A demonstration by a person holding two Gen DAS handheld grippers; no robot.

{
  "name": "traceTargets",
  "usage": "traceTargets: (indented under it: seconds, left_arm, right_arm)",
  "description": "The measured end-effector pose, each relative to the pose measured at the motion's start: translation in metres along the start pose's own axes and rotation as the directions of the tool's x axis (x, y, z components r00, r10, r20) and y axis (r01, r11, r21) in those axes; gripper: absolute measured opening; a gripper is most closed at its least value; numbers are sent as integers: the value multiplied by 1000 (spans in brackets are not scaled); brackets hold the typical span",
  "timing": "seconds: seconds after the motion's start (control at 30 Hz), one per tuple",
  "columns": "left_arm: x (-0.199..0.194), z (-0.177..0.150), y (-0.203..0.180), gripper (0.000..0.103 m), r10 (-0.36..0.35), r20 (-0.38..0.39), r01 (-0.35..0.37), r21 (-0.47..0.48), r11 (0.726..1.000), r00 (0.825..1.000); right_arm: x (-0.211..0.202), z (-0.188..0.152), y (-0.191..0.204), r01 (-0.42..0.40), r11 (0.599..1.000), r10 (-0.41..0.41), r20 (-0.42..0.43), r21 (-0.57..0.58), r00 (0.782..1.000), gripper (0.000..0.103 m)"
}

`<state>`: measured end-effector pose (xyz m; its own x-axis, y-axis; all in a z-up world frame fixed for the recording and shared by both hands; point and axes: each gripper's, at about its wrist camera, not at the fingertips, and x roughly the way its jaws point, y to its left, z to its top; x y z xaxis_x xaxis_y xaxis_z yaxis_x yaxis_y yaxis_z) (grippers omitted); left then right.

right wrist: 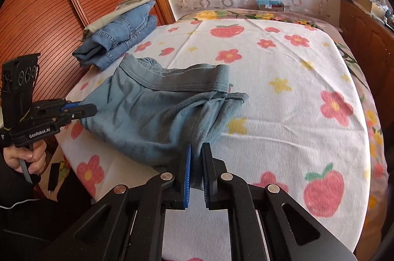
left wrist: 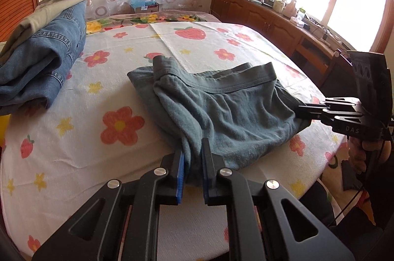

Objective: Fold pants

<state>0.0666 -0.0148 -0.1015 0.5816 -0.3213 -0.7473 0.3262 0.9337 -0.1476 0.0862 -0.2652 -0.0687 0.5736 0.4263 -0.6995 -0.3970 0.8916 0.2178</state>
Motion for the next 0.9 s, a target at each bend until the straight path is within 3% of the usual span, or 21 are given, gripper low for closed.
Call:
traceTargets:
  seconds: [0.13, 0.23, 0.33, 0.4, 0.5, 0.63, 0.87, 0.9]
  left_arm:
    - [0, 2, 0, 14, 2, 13, -2, -7, 1000, 1000]
    - [-1, 5, 0, 21, 18, 15, -18, 6, 1000, 1000]
    - [-5, 10, 1, 36, 36, 33, -36, 9, 999, 999]
    - [-8, 14, 2, 52, 38, 46, -39, 7, 999, 998]
    - [-6, 23, 5, 58, 46, 57, -46, 9, 999, 997]
    - [2, 36, 9, 60, 89, 78, -91, 17, 996, 993]
    - [32, 54, 19, 60, 91, 53, -92, 21, 996, 994]
    - [37, 56, 20, 60, 96, 42, -97, 20, 995, 995]
  right_arm:
    - [0, 3, 2, 14, 1000, -14, 6, 0, 1000, 8]
    - [-2, 4, 4, 19, 1000, -19, 3, 5, 1000, 14]
    - [-6, 6, 7, 27, 1000, -27, 26, -2, 999, 16]
    - [-9, 8, 7, 48, 999, -47, 41, -6, 998, 26]
    - [-9, 13, 5, 56, 998, -55, 60, -4, 997, 27]
    - [-1, 25, 3, 64, 998, -63, 77, -12, 995, 27]
    - [31, 50, -7, 68, 998, -69, 60, 11, 996, 27]
    - [35, 53, -8, 68, 998, -68, 53, 11, 996, 19]
